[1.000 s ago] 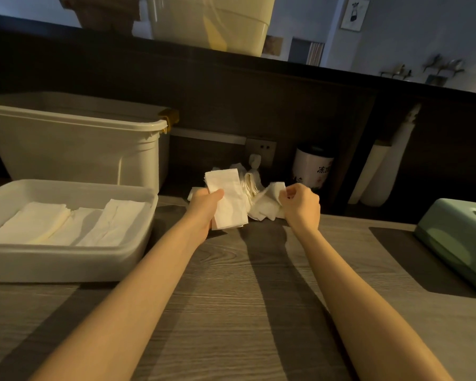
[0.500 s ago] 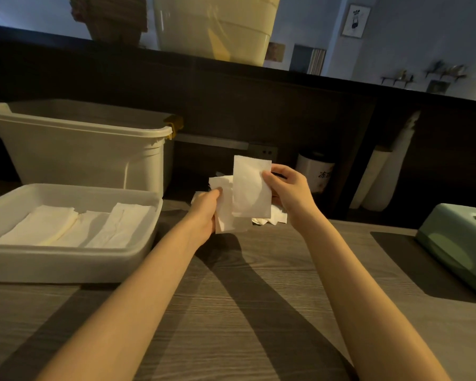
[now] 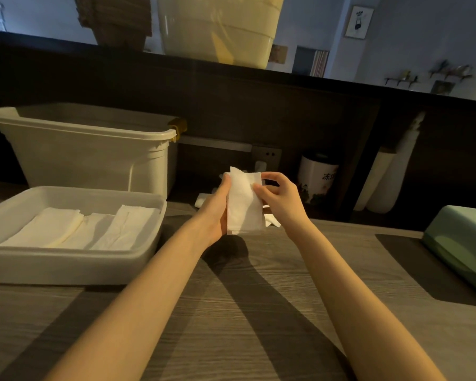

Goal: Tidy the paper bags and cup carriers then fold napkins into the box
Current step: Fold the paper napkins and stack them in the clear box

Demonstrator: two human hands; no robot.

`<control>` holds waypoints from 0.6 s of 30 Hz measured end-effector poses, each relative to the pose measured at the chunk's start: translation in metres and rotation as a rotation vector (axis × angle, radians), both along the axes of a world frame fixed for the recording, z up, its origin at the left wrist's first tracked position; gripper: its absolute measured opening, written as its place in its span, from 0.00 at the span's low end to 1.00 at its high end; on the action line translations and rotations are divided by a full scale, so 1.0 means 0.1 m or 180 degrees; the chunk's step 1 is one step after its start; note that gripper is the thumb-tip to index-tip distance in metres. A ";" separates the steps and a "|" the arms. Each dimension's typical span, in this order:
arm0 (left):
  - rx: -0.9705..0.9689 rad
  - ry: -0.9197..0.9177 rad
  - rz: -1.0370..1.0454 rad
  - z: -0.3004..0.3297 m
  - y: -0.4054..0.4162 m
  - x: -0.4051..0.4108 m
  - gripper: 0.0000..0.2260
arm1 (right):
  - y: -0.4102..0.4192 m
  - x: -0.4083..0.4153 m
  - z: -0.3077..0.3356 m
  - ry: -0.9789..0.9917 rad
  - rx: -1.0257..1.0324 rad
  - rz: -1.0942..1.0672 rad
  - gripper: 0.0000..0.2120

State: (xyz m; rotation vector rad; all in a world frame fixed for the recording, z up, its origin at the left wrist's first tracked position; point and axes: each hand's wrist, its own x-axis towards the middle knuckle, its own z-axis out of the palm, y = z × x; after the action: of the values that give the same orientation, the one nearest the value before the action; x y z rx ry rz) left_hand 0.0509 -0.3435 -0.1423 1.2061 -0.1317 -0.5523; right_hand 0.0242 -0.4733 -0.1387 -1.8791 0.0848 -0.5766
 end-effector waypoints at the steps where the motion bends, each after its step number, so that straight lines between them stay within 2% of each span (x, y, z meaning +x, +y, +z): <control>1: -0.0011 -0.0037 -0.0065 0.00 0.01 0.00 0.26 | 0.00 0.00 -0.01 -0.0017 -0.0025 -0.0022 0.18; 3: 0.0039 -0.0138 -0.0128 0.00 0.02 0.01 0.26 | 0.00 0.01 -0.01 -0.0050 -0.0041 -0.0037 0.17; 7: 0.0708 -0.0648 0.0135 -0.03 0.02 -0.02 0.22 | -0.01 0.01 -0.01 -0.0126 -0.0133 -0.0020 0.17; 10: 0.0962 -0.0815 0.0315 -0.06 0.01 0.00 0.19 | 0.00 0.02 -0.02 -0.0141 -0.0298 -0.0037 0.17; 18: 0.0932 -0.0734 0.0502 -0.06 0.03 0.01 0.17 | 0.04 0.04 -0.05 -0.0172 -0.0345 -0.0042 0.16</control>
State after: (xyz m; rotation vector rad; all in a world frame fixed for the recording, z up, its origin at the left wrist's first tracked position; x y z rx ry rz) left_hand 0.0516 -0.3409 -0.1478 1.5502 -0.1531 -0.2986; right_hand 0.0280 -0.4689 -0.1433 -1.9678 0.0311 -0.6519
